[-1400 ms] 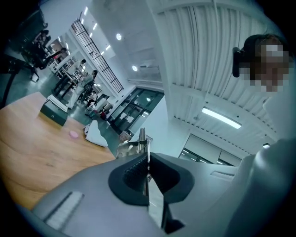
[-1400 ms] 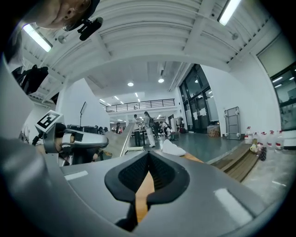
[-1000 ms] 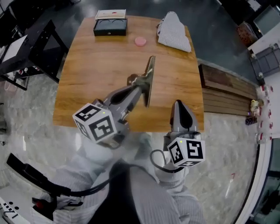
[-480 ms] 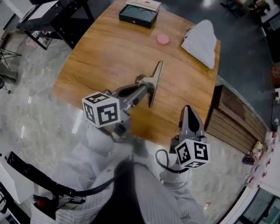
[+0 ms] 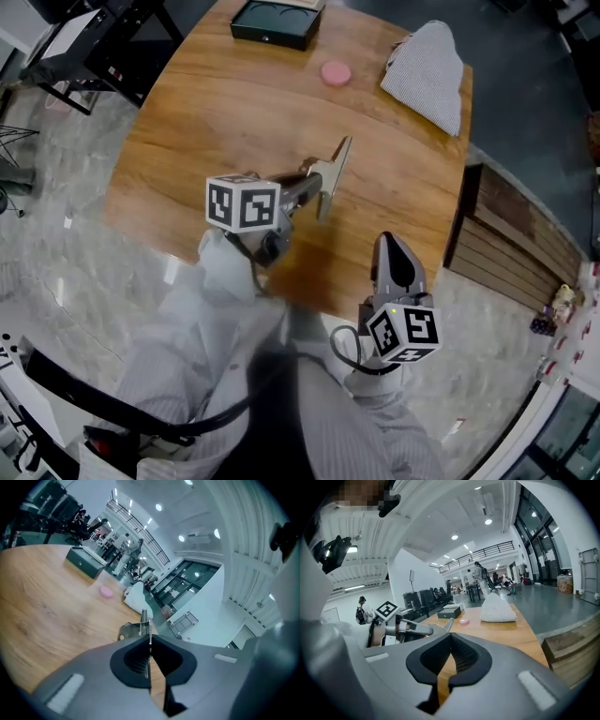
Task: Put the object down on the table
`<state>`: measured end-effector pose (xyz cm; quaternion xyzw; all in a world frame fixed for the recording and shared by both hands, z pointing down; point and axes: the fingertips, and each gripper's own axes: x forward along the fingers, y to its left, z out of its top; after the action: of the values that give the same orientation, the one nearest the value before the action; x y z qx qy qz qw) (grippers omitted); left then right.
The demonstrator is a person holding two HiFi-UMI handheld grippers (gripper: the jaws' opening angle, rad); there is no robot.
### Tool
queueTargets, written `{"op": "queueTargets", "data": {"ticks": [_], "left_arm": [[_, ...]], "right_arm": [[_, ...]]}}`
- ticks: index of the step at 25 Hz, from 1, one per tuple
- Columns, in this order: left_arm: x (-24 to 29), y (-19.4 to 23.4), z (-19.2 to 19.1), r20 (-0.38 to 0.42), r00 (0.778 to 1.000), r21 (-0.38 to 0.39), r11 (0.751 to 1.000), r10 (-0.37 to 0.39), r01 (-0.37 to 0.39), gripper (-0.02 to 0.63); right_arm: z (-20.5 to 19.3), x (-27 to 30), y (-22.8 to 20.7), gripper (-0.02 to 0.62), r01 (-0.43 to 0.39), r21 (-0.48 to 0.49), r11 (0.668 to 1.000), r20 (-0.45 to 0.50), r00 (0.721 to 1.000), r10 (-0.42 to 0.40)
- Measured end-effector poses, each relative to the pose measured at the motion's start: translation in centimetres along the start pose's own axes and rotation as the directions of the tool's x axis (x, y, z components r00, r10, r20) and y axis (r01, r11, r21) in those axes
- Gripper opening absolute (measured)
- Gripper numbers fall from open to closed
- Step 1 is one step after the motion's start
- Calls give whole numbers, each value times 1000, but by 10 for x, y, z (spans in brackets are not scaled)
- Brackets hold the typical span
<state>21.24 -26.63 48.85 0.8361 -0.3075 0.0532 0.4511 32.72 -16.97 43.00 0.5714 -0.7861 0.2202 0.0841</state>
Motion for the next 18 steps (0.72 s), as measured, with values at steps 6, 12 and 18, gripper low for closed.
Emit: {"op": "queueTargets", "data": {"ticks": [6, 12, 18], "left_arm": [[64, 50, -26, -132, 991, -82, 996, 25, -36, 6], [87, 82, -43, -168, 985, -177, 981, 45, -75, 6], [96, 96, -62, -214, 975, -211, 971, 65, -111, 6]], "right_arm": [[-18, 6, -14, 14, 18, 26, 1000, -59, 998, -16], [-24, 16, -22, 14, 27, 50, 998, -83, 996, -22], [-20, 27, -23, 14, 10, 85, 996, -83, 997, -3]]}}
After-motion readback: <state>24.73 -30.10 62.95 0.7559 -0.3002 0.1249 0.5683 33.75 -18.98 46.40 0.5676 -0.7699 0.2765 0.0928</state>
